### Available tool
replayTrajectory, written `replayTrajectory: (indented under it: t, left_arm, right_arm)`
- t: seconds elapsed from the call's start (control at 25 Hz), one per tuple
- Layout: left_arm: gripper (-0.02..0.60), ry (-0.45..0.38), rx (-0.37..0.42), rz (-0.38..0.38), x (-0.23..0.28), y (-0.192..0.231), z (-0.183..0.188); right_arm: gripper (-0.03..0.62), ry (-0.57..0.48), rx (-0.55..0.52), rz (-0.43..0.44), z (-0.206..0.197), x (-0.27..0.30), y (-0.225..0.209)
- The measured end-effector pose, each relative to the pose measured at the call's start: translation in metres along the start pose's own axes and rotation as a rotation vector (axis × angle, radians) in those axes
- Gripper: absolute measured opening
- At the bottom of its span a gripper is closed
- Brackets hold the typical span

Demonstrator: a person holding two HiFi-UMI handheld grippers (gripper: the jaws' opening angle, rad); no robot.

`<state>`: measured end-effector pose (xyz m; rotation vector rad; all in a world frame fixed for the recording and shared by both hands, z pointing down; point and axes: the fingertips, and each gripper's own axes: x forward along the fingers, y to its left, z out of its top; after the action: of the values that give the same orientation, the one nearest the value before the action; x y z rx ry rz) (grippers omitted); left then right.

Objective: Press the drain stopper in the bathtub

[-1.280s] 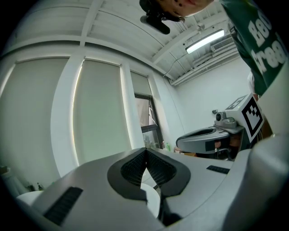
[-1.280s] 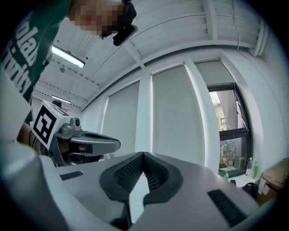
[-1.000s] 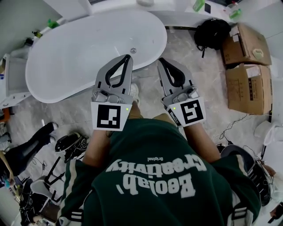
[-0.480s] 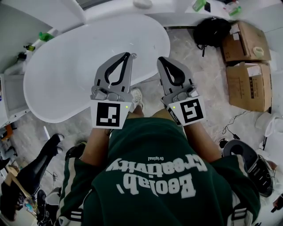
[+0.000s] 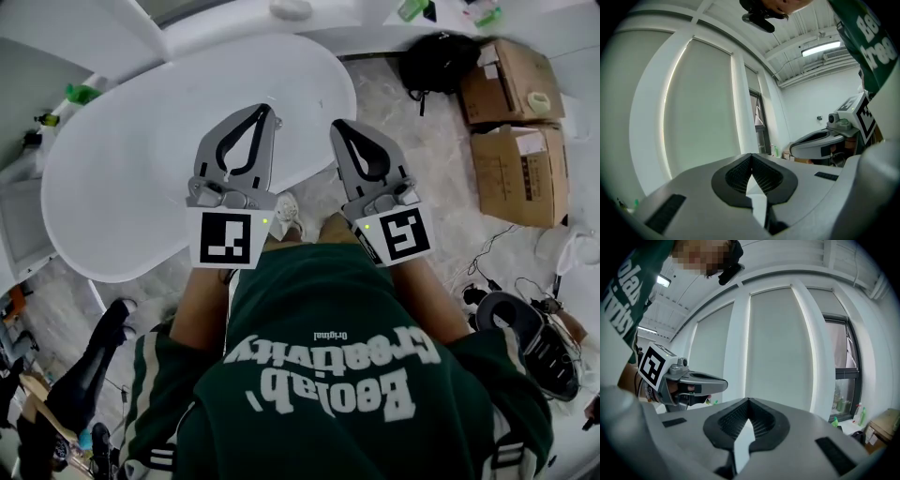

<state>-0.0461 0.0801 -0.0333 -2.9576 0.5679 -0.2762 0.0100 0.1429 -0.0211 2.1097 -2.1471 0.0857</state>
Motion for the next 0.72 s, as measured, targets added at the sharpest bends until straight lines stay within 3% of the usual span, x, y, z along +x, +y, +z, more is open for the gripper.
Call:
replayTrajectory:
  t: [0.24,0.48,0.72]
  left_arm:
    - [0.008,-0.014,-0.012,0.016,-0.004,0.014,0.0]
    - [0.007,-0.032,-0.031,0.057,-0.007,0.03,0.001]
    - [0.008,-0.031,-0.046,0.106,-0.005,0.043,-0.003]
  right_arm:
    - [0.009,0.005,-0.019,-0.002,0.006,0.012,0.0]
    - [0.009,-0.015,-0.106,0.046,0.021,0.023,0.01]
    - [0.009,0.0,-0.118,0.105,0.018,0.042,0.015]
